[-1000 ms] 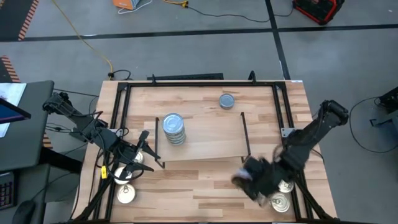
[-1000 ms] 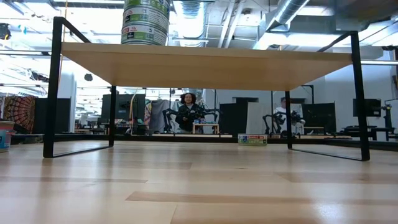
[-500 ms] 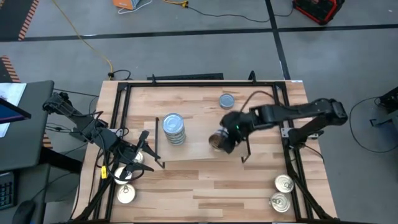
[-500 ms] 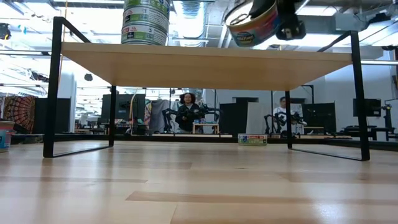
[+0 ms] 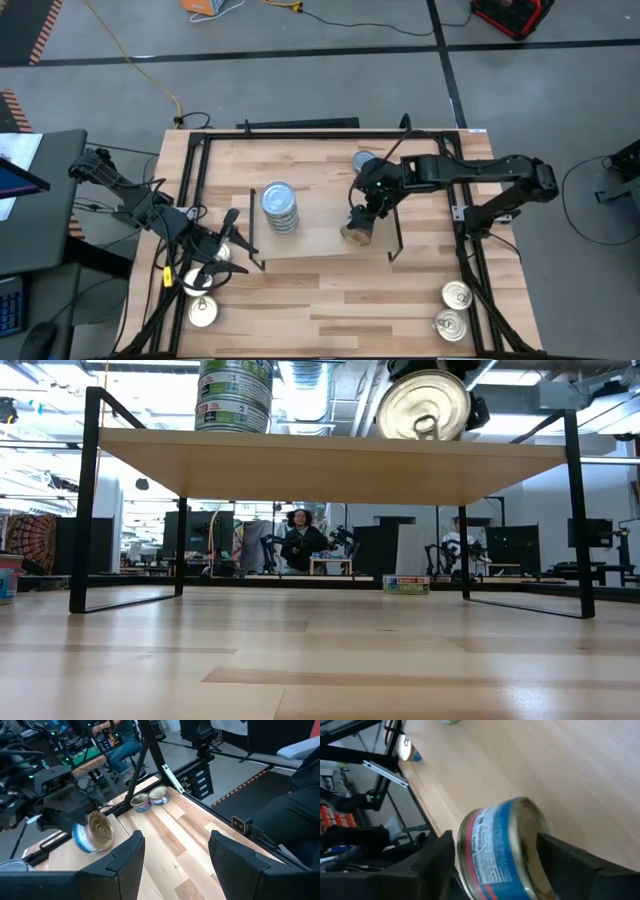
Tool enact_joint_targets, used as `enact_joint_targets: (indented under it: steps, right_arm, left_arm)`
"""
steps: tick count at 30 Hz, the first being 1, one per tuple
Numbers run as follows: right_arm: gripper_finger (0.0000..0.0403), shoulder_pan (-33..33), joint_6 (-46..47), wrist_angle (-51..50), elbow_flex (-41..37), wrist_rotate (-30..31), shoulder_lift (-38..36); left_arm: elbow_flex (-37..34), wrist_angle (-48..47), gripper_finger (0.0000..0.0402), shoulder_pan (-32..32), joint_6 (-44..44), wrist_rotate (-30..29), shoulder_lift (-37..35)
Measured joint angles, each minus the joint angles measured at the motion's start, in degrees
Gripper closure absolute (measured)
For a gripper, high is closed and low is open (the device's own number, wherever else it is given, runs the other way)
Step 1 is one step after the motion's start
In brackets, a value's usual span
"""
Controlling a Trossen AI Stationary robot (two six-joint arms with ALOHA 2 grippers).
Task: Stack canned seafood by type on shelf
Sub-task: Put the blue tuna can on the shelf
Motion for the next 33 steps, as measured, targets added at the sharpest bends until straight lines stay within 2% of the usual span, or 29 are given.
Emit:
enact_joint_targets:
  steps: [5,9,17,21,24,27,30,33]
  right_arm:
    - [0.0068,-1.4,-1.1,-5.0,0.1,1.9,0.0]
    - [0.0072,-2.4,-3.1,-6.4,0.0,2.3,1.0]
    - [0.0081,-4.5,-5.2,-3.0,0.5,3.0,0.1]
    - [0.0081,-5.8,-8.3,-3.4,4.2,3.5,-0.1]
    - [0.0081,-4.6,-15.8,-5.3,8.7,5.7,-0.1]
    - [0.0081,0.4,-28.1,-5.8,12.3,11.4,-0.1]
    - [0.0082,7.5,-39.2,-7.7,13.5,22.0,-0.1]
    - [0.0081,13.7,-42.9,-9.6,13.5,31.7,0.0]
  left_arm:
    - [0.0,0.1,0.0191,0.0,0.0,-0.3,0.0]
    - [0.0,0.2,0.0191,0.0,0.0,-0.3,0.0]
    - [0.0,0.1,0.0191,0.0,0.0,-0.2,0.0]
    - [0.0,0.0,0.0191,0.0,-0.1,-0.2,0.0]
    - [0.0,-0.5,0.0191,0.0,-0.1,-0.2,0.0]
    - [0.0,-0.5,0.0191,0.0,-0.4,-0.8,0.0]
    - [0.0,-0.9,0.0191,0.0,-0.2,-2.2,0.0]
    - [0.0,-0.8,0.0191,0.0,0.7,-3.8,0.0]
